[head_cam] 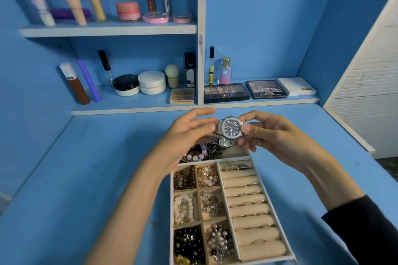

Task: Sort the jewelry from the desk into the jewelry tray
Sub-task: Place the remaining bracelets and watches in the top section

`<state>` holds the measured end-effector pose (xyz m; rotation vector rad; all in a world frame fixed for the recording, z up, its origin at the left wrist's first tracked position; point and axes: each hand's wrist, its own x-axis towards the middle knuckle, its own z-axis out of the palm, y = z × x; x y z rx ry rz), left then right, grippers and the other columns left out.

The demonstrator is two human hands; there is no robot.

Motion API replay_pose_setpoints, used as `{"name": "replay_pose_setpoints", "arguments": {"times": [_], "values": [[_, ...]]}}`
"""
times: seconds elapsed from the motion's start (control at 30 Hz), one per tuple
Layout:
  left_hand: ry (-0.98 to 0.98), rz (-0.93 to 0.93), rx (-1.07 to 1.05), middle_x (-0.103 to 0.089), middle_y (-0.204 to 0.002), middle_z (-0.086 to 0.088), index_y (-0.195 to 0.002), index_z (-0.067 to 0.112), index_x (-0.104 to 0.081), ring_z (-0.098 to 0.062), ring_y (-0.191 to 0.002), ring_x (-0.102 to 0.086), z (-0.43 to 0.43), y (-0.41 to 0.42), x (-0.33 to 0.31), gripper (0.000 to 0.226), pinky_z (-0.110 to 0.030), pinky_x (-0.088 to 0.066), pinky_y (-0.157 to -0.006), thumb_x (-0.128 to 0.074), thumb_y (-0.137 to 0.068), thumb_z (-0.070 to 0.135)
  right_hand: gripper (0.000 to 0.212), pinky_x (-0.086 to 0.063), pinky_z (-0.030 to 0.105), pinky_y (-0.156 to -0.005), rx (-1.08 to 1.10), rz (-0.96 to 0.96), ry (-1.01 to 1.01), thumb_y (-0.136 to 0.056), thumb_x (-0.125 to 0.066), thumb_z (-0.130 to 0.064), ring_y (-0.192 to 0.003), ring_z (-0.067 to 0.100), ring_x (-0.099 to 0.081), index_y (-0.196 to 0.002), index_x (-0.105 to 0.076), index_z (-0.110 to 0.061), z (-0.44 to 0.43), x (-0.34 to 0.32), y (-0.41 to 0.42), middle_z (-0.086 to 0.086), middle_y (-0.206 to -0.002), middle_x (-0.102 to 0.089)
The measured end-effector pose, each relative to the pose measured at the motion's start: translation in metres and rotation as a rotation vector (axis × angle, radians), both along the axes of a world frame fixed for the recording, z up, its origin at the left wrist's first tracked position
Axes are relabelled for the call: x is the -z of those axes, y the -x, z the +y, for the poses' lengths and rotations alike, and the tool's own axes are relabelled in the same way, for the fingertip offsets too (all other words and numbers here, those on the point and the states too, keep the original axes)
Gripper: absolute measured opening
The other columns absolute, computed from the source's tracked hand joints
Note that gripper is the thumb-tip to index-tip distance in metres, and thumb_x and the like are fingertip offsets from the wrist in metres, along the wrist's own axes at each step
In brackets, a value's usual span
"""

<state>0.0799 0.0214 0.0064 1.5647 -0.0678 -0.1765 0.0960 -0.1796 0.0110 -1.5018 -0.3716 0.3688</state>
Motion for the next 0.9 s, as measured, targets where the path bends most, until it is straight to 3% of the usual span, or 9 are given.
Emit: {"name": "replay_pose_setpoints", "arguments": {"times": [0.13, 0.2, 0.3, 0.47, 0.6, 0.67, 0.73, 0.83, 0.9], "values": [[0.293, 0.123, 0.199, -0.067, -0.106, -0.011, -0.115, 0.014, -0.06, -0.02, -0.094, -0.064, 0.0, 0.002, -0.009, 0.037, -0.036, -0.051, -0.09, -0.055, -0.079, 0.01, 0.021, -0.046, 0.021, -0.052, -0.055, 0.029, -0.043, -0.079, -0.056, -0.011, -0.057, 0.019, -0.055, -0.098, -0.059, -0.003, -0.002, -0.013, -0.002, 0.015, -0.068, -0.062], [0.265, 0.098, 0.188, -0.069, -0.103, -0.01, -0.111, 0.011, -0.062, -0.018, -0.09, -0.066, 0.0, 0.001, -0.01, 0.035, -0.03, -0.054, -0.084, -0.057, -0.077, 0.006, 0.021, -0.047, 0.021, -0.053, -0.059, 0.047, -0.041, -0.079, -0.056, -0.012, -0.059, 0.019, -0.056, -0.098, -0.06, -0.004, -0.006, -0.015, -0.003, 0.016, -0.07, -0.062], [0.086, 0.057, 0.093, -0.07, -0.1, -0.01, -0.102, 0.009, -0.065, -0.012, -0.084, -0.067, 0.002, 0.0, -0.011, 0.025, -0.024, -0.055, -0.077, -0.059, -0.081, -0.002, 0.023, -0.047, 0.021, -0.055, -0.033, 0.074, 0.015, -0.079, -0.056, -0.014, -0.061, 0.019, -0.057, -0.099, -0.061, -0.003, -0.01, -0.011, -0.005, 0.019, -0.073, -0.063], [-0.343, 0.011, -0.085, -0.071, -0.086, -0.008, -0.084, 0.021, -0.07, -0.017, -0.072, -0.062, -0.005, 0.001, -0.008, 0.014, -0.049, -0.05, -0.083, -0.069, -0.079, 0.008, 0.019, -0.049, 0.023, -0.057, 0.035, 0.068, 0.15, -0.088, -0.056, -0.005, -0.064, 0.021, -0.061, -0.107, -0.057, -0.003, -0.008, 0.001, -0.002, 0.021, -0.077, -0.067], [-0.587, -0.078, -0.122, -0.065, -0.07, 0.008, -0.083, 0.021, -0.07, -0.006, -0.063, -0.06, -0.01, 0.003, -0.008, 0.009, -0.019, -0.052, -0.061, -0.07, -0.077, 0.014, 0.007, -0.047, 0.022, -0.055, 0.098, 0.017, 0.353, -0.089, -0.058, -0.005, -0.064, 0.02, -0.061, -0.092, -0.062, 0.001, -0.003, 0.002, -0.001, 0.019, -0.078, -0.07], [-0.699, -0.1, -0.087, -0.064, -0.067, 0.007, -0.087, 0.018, -0.07, -0.007, -0.054, -0.057, -0.013, 0.004, -0.007, 0.01, -0.02, -0.051, -0.054, -0.068, -0.078, 0.014, 0.005, -0.041, 0.02, -0.053, 0.128, -0.01, 0.469, -0.088, -0.059, -0.007, -0.06, 0.013, -0.056, -0.088, -0.064, -0.004, -0.002, 0.002, -0.001, 0.008, -0.069, -0.068], [-0.821, -0.137, -0.074, -0.064, -0.068, 0.007, -0.09, 0.018, -0.071, -0.006, -0.053, -0.054, -0.016, 0.004, -0.006, 0.013, -0.026, -0.053, -0.065, -0.065, -0.079, 0.012, 0.005, -0.035, 0.018, -0.055, 0.166, -0.066, 0.612, -0.088, -0.061, -0.014, -0.062, 0.008, -0.05, -0.086, -0.066, -0.013, 0.0, 0.005, -0.003, -0.003, -0.068, -0.062], [-0.961, -0.168, -0.089, -0.067, -0.079, 0.006, -0.088, 0.02, -0.071, -0.008, -0.063, -0.056, -0.02, 0.003, -0.004, 0.015, -0.028, -0.051, -0.07, -0.062, -0.08, 0.011, 0.008, -0.037, 0.024, -0.063, 0.193, -0.136, 0.722, -0.088, -0.062, -0.021, -0.073, 0.014, -0.051, -0.082, -0.067, -0.021, 0.003, 0.012, -0.005, -0.001, -0.079, -0.061], [-1.037, -0.176, -0.083, -0.068, -0.087, 0.007, -0.088, 0.021, -0.071, -0.011, -0.075, -0.059, -0.023, 0.004, -0.003, 0.016, -0.026, -0.046, -0.069, -0.06, -0.079, 0.012, 0.012, -0.037, 0.023, -0.06, 0.186, -0.2, 0.781, -0.088, -0.061, -0.02, -0.071, 0.016, -0.051, -0.077, -0.066, -0.021, 0.004, 0.016, -0.006, 0.004, -0.082, -0.063]]}}
